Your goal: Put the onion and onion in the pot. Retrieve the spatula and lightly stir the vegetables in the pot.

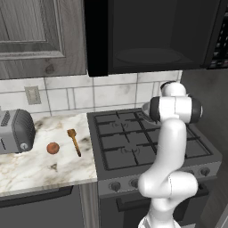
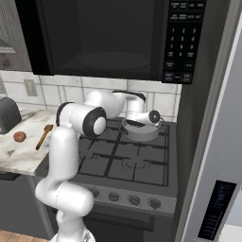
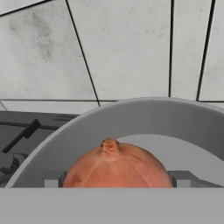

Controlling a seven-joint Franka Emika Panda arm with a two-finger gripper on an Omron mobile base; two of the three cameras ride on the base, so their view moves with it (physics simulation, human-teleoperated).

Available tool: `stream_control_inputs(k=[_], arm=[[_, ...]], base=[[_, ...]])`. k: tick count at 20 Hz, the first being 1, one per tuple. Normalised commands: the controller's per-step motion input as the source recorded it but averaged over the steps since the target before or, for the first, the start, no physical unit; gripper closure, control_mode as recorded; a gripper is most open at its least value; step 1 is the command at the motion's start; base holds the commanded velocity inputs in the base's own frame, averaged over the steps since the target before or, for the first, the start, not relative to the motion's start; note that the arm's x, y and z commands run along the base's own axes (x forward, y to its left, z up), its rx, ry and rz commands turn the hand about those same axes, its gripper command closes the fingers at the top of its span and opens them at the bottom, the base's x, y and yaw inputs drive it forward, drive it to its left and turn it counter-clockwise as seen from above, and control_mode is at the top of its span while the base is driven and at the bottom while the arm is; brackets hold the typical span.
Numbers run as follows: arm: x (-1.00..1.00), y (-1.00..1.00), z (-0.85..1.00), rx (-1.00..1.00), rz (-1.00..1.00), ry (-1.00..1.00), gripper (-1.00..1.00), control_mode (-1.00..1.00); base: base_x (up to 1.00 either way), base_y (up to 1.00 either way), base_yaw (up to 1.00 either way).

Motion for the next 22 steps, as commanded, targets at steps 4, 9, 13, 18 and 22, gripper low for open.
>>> stream_control_inputs(k=[4, 9, 13, 18, 22], arm=[[0.08, 0.00, 0.00, 0.00, 0.00, 0.00, -1.00, -1.00], [0.04, 0.00, 0.00, 0.00, 0.00, 0.00, -1.00, -1.00], [0.00, 0.00, 0.04, 0.00, 0.00, 0.00, -1.00, -1.00], [-0.01, 0.00, 0.08, -0.03, 0.00, 0.00, -1.00, -1.00], [-0.03, 0.00, 0.16, -0.08, 0.00, 0.00, -1.00, -1.00]], base=[[0.00, 0.00, 0.00], [0.00, 0.00, 0.00], [0.00, 0.00, 0.00], [0.00, 0.00, 0.00], [0.00, 0.00, 0.00]])
